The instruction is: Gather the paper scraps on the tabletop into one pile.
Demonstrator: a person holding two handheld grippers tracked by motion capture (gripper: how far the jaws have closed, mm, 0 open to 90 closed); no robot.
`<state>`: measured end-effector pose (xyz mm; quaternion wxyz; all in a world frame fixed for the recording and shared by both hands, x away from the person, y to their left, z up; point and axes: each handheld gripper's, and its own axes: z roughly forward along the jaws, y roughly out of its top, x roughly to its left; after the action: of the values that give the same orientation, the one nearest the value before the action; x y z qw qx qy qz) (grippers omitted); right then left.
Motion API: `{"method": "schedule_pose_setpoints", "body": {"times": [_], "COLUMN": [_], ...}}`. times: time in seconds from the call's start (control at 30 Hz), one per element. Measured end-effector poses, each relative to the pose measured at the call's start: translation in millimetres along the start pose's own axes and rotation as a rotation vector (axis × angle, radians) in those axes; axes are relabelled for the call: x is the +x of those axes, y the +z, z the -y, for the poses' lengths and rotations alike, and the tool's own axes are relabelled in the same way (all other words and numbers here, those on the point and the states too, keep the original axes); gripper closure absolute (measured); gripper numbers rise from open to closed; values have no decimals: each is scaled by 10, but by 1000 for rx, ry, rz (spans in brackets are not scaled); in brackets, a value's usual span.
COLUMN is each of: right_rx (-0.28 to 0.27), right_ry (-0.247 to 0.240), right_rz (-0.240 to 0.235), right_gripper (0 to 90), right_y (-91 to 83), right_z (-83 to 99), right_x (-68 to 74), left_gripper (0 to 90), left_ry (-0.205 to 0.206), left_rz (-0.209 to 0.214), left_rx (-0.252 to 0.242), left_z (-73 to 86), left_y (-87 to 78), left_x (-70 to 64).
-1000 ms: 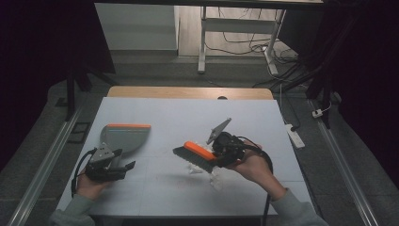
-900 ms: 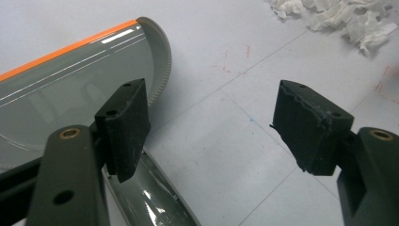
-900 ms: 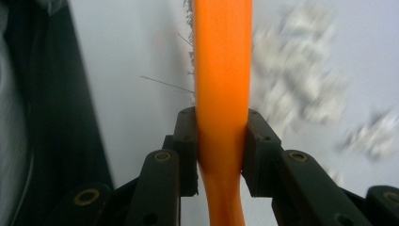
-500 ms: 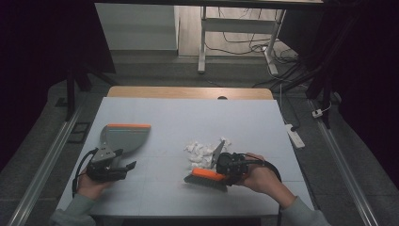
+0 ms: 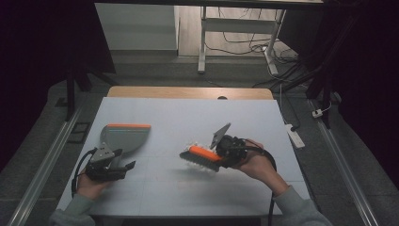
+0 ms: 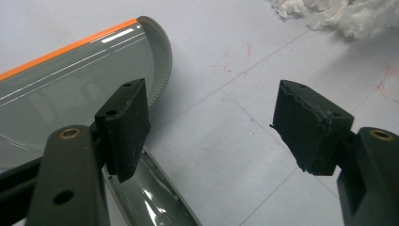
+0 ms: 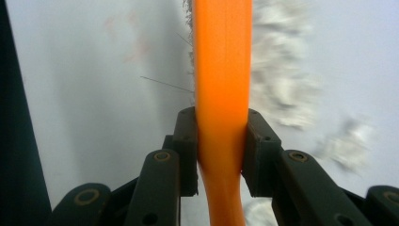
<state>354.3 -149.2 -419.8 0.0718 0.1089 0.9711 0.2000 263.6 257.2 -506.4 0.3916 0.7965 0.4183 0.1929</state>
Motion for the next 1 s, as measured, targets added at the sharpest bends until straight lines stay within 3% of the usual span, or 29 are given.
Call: {"method": "schedule_pose_setpoints", "body": {"times": [0.1, 0.17, 0.23, 0.27, 0.4, 0.47, 0.57, 0.67, 0.7, 0.8, 0.87, 0.93, 0.97, 1.0], "right_rx": [-37, -27, 31, 62, 151, 177, 210, 199, 201, 232, 213, 158, 138, 128], "right_ry": [112, 186, 253, 281, 363, 396, 406, 415, 413, 347, 342, 360, 355, 343], "right_rz": [75, 138, 234, 260, 304, 297, 289, 234, 217, 212, 178, 103, 87, 106], "right_gripper": [701, 701, 701, 702, 702, 702, 702, 702, 702, 702, 702, 702, 702, 702], "right_y": [-197, -257, -236, -198, 2, 103, 228, 285, 300, 363, 379, 363, 346, 320], "right_z": [92, 153, 197, 215, 264, 274, 264, 219, 187, 61, -13, -68, -89, -108], "right_x": [-170, -306, -453, -531, -831, -936, -1004, -989, -964, -845, -779, -730, -709, -684], "left_gripper": [286, 286, 286, 286, 286, 286, 286, 286, 286, 286, 286, 286, 286, 286], "left_ry": [5, 4, 3, 4, 5, 3, 3, 4, 4, 7, 8, 8, 7, 7], "left_rz": [-1, -1, -2, -1, -2, -2, 0, 0, 0, -2, -2, -2, -2, -2], "left_rx": [-1, 0, 0, 1, -1, -1, -2, -2, -2, -1, -2, -3, -3, -3], "left_z": [-2, -3, -4, -4, -4, -2, -1, -3, -3, -5, -6, -5, -5, -4], "left_y": [-2, -1, 3, 4, 0, -1, -3, 0, 1, 2, -3, -6, -7, -7], "left_x": [-9, -7, -6, -7, -9, -4, -1, -4, -5, -14, -17, -18, -17, -17]}}
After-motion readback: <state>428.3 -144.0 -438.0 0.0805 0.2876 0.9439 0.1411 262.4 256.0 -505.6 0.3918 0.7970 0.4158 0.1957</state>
